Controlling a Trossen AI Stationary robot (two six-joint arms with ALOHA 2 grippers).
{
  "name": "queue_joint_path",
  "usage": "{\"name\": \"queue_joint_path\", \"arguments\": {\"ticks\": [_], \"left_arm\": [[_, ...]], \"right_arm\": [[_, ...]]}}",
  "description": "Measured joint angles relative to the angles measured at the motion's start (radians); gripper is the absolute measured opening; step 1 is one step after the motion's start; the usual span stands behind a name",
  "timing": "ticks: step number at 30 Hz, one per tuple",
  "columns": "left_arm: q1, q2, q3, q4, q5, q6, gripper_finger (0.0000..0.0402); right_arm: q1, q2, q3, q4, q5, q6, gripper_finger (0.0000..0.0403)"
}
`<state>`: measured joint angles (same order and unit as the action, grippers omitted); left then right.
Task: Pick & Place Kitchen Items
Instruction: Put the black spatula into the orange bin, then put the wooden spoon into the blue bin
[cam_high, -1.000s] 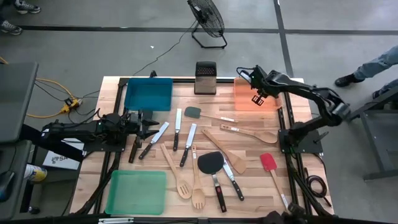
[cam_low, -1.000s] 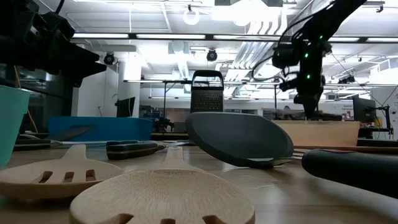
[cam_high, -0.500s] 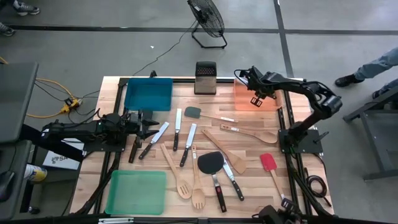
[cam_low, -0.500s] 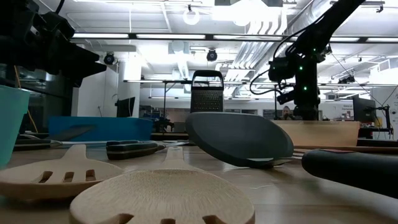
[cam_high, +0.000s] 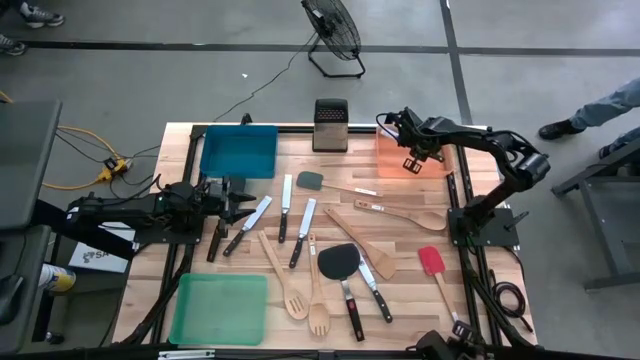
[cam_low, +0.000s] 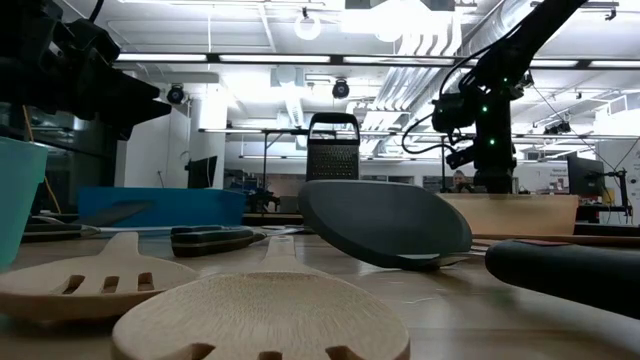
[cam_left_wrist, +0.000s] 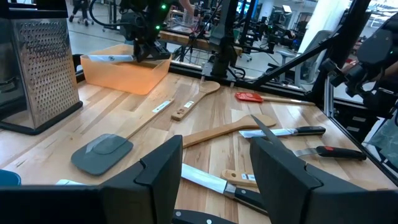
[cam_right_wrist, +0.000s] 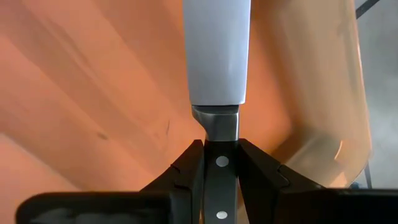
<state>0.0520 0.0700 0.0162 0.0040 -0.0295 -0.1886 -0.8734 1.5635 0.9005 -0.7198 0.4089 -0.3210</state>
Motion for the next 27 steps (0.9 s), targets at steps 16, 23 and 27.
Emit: {"name": "queue_joint_path", "arguments": {"ticks": [16, 23, 27], "left_arm": [[0.000, 0.000, 0.000, 0.000, 0.000, 0.000, 0.0186], [0.000, 0.000, 0.000, 0.000, 0.000, 0.000, 0.0186], [0.000, 0.000, 0.000, 0.000, 0.000, 0.000, 0.0186]], "right_arm": [[0.001, 0.000, 0.000, -0.006, 0.012, 0.029, 0.0135], [0.001, -0.028, 0.000, -0.009, 0.011, 0.059, 0.0156], [0.001, -0.082, 0.000, -0.010, 0.010, 0.059, 0.0168]]}}
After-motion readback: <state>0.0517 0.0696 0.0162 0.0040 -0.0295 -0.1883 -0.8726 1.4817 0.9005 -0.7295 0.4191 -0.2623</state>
